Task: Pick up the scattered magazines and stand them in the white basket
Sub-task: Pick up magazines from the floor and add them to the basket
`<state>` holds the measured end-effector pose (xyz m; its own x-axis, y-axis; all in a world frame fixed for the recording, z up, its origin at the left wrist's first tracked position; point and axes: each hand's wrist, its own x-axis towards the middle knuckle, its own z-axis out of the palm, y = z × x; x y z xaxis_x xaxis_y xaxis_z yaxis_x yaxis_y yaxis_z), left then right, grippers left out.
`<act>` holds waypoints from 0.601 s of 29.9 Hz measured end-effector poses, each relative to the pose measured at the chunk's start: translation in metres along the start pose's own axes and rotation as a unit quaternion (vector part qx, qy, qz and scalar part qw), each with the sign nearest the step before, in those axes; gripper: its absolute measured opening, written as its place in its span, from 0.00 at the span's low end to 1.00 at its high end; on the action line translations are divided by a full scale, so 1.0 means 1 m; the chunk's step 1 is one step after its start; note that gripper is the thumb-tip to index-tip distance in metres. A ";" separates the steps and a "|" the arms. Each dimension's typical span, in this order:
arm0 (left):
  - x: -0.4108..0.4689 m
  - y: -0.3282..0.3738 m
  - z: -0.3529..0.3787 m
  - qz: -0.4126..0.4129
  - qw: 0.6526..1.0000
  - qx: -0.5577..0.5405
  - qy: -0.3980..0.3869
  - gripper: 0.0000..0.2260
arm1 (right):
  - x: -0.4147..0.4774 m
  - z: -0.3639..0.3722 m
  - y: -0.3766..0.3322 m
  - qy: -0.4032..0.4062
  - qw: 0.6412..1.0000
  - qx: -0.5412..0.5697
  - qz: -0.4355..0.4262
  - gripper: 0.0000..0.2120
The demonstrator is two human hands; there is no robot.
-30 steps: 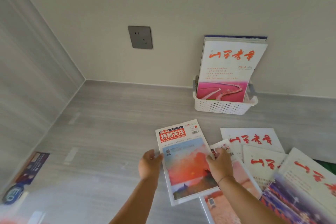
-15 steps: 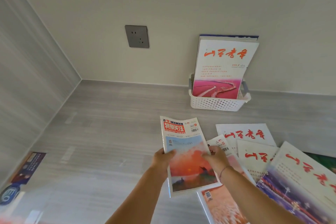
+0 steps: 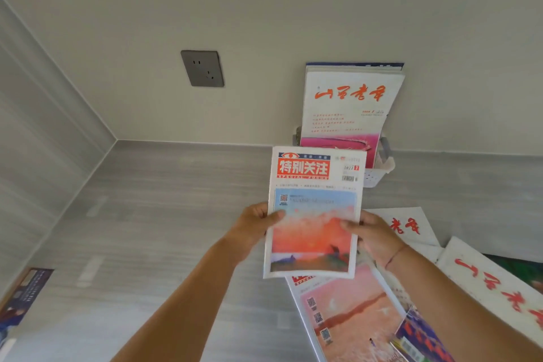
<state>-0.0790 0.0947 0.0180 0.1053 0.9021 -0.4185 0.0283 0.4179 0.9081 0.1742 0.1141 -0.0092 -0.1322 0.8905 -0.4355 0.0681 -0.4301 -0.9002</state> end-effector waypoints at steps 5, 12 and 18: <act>0.046 0.063 0.009 0.065 0.996 0.032 0.048 0.06 | 0.033 -0.043 -0.073 0.061 0.991 -0.053 -0.106 0.13; 0.113 0.149 0.044 0.173 0.967 0.049 0.181 0.03 | 0.085 -0.080 -0.152 0.124 0.971 -0.062 -0.196 0.09; 0.160 0.156 0.061 0.181 0.959 0.057 0.212 0.04 | 0.129 -0.094 -0.149 0.164 0.965 -0.088 -0.188 0.09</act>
<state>0.0026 0.2975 0.0938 -0.2852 0.9582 -0.0239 0.1767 0.0771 0.9812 0.2401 0.3075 0.0690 0.1370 0.9902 -0.0283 0.2460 -0.0617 -0.9673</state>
